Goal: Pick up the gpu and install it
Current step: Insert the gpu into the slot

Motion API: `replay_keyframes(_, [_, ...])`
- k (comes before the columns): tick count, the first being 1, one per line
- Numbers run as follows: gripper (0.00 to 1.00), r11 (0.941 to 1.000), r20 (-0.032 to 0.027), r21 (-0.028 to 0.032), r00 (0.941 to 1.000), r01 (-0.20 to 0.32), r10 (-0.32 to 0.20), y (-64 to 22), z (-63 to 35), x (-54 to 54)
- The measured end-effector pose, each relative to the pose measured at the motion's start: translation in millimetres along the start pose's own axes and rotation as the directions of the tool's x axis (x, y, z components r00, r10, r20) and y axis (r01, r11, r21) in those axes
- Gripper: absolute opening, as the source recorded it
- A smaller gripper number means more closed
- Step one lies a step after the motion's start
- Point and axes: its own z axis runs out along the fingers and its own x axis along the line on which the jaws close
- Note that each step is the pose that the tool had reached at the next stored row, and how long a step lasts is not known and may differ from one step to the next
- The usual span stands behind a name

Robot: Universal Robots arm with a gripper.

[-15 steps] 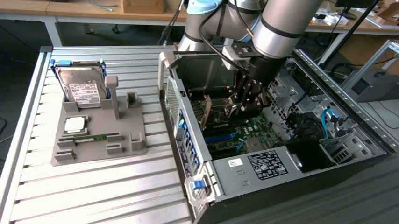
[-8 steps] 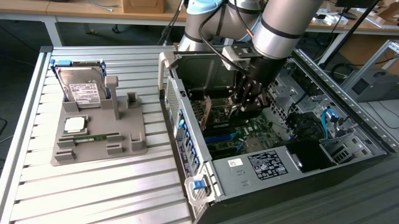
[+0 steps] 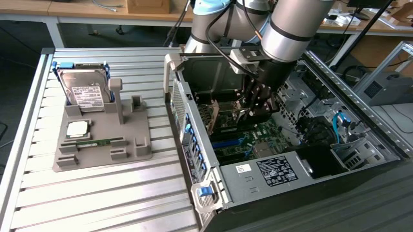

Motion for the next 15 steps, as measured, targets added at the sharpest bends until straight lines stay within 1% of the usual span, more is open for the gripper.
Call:
replay_keyframes(4, [0.27,1.0000,0.0000,0.0000,1.0000,0.000,0.000,0.0,0.5,0.4])
replay_keyframes(6, [0.27,1.0000,0.0000,0.0000,1.0000,0.000,0.000,-0.1,4.8,4.3])
replay_keyframes(15, [0.27,1.0000,0.0000,0.0000,1.0000,0.000,0.000,0.2,5.7,7.7])
